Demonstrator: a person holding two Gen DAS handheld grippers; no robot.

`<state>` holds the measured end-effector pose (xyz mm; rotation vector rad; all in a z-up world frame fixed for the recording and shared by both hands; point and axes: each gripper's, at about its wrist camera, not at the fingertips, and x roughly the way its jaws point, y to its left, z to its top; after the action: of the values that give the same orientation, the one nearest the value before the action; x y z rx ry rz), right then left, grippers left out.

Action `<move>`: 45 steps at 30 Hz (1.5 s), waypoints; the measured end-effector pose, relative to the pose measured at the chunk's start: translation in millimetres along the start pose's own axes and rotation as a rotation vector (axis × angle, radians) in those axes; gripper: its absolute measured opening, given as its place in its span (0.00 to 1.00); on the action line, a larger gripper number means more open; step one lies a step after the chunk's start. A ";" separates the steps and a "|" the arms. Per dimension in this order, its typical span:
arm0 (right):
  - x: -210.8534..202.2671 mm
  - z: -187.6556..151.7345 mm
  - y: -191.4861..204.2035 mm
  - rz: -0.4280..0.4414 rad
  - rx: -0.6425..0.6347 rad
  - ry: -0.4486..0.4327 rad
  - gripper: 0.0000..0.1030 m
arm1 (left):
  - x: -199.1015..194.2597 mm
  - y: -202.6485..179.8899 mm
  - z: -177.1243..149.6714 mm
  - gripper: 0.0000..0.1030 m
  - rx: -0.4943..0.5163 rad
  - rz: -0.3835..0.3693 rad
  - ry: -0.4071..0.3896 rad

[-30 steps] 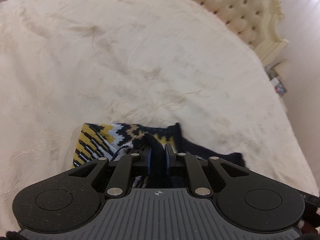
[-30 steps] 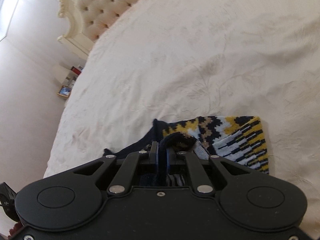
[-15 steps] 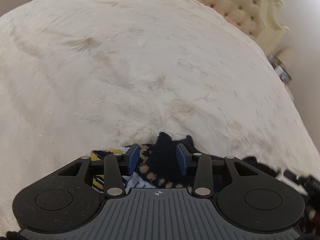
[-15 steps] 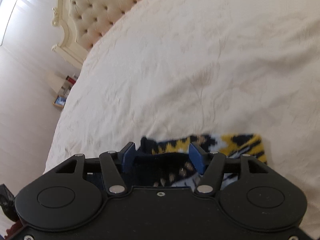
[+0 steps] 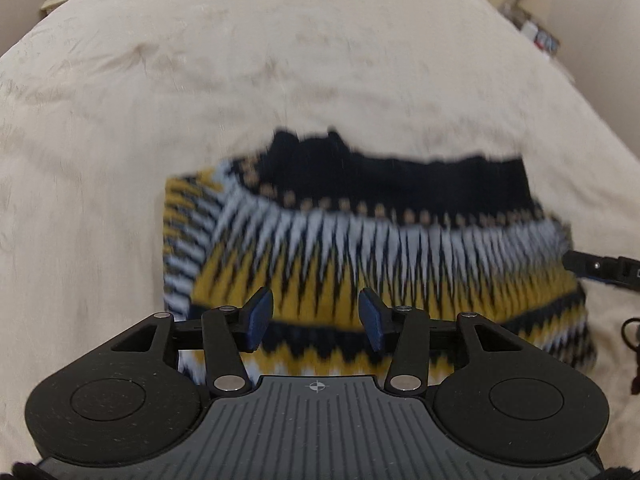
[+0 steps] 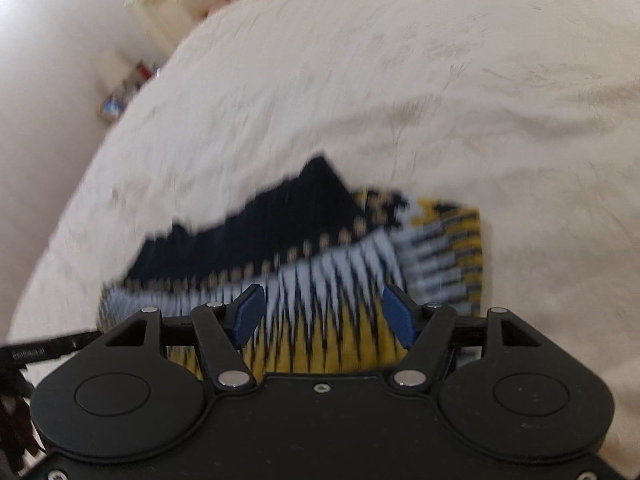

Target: Fold small clothes

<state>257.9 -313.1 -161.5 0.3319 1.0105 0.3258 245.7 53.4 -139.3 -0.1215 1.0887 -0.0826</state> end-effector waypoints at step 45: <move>-27.9 -46.7 -35.4 -0.030 0.103 0.004 0.96 | 87.0 -81.1 57.3 0.72 0.058 0.067 0.136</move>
<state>207.8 -351.0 -177.7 0.4090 1.0370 0.2481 336.1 -34.7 -178.1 -0.0275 1.2240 -0.0629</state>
